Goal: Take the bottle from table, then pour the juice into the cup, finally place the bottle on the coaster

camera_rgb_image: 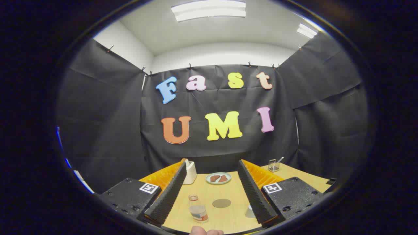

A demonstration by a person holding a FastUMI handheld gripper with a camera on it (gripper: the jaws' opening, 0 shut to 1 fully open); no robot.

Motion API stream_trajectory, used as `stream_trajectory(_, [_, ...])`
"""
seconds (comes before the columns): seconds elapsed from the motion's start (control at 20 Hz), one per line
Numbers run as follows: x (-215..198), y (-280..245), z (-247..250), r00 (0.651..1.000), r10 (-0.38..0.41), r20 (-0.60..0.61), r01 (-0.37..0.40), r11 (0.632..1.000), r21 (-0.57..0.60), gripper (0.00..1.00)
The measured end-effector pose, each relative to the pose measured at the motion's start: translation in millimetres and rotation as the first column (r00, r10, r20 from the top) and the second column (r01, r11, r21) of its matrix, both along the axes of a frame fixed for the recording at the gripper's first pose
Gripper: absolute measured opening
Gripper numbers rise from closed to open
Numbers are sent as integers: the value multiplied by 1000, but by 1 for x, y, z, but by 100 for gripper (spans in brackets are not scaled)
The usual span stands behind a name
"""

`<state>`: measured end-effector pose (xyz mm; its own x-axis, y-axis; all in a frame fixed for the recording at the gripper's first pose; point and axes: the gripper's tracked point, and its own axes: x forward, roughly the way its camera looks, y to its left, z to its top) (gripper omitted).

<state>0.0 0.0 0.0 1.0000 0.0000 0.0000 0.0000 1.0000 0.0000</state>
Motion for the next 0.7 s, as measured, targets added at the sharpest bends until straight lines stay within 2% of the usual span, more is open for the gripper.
stream_trajectory(0.35, [-2, -4, -8, 1000, -2, -6, 2, 1000, -20, 100])
stream_trajectory(0.7, [-5, 9, -12, 1000, 29, -10, -29, 998, -48, 100])
